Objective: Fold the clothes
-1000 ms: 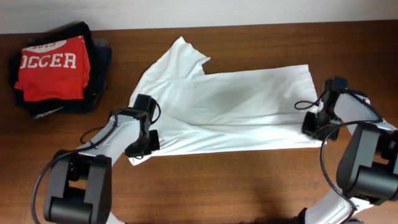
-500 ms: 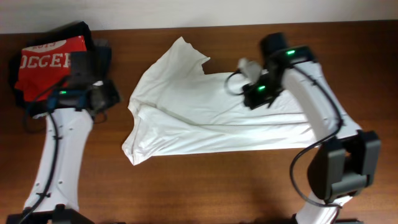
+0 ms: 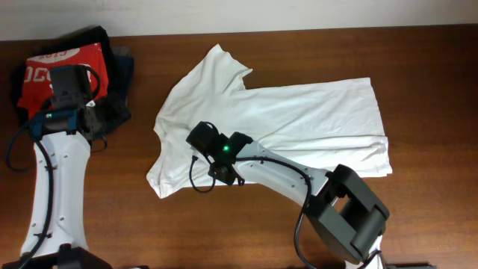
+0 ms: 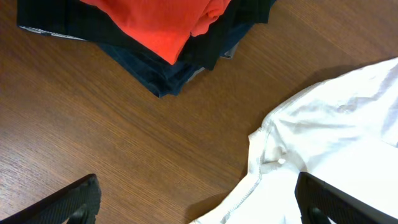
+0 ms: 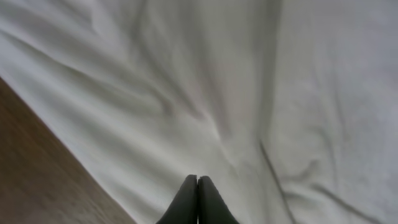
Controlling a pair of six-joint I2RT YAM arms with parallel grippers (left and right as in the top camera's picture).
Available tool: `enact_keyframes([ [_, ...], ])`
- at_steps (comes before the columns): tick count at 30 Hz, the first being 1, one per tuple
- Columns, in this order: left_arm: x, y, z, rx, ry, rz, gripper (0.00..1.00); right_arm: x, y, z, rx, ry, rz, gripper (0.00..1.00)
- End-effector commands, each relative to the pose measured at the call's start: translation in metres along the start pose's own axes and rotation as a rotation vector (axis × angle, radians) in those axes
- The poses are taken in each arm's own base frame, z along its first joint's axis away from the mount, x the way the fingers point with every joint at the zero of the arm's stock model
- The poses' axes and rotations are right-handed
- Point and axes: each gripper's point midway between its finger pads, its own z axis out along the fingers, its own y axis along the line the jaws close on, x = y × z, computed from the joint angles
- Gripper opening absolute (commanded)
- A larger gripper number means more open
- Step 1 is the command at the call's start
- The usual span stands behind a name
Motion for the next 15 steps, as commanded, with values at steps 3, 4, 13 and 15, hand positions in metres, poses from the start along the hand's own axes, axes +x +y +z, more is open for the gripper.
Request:
enact_keyframes([
  [3,0.001,0.0,0.001,0.001,0.005,-0.003,0.99,0.024,-0.021,0.012,0.011,0.058,0.078,0.04],
  [4,0.001,0.0,0.001,0.001,0.005,-0.003,0.99,0.028,-0.016,0.012,-0.02,0.072,0.078,0.04],
  [13,0.001,0.0,0.001,0.001,0.005,-0.003,0.99,0.038,0.007,0.015,-0.155,0.093,0.099,0.04],
  [15,0.001,0.0,0.001,0.001,0.005,-0.003,1.0,0.044,0.005,0.023,-0.15,0.092,0.129,0.04],
])
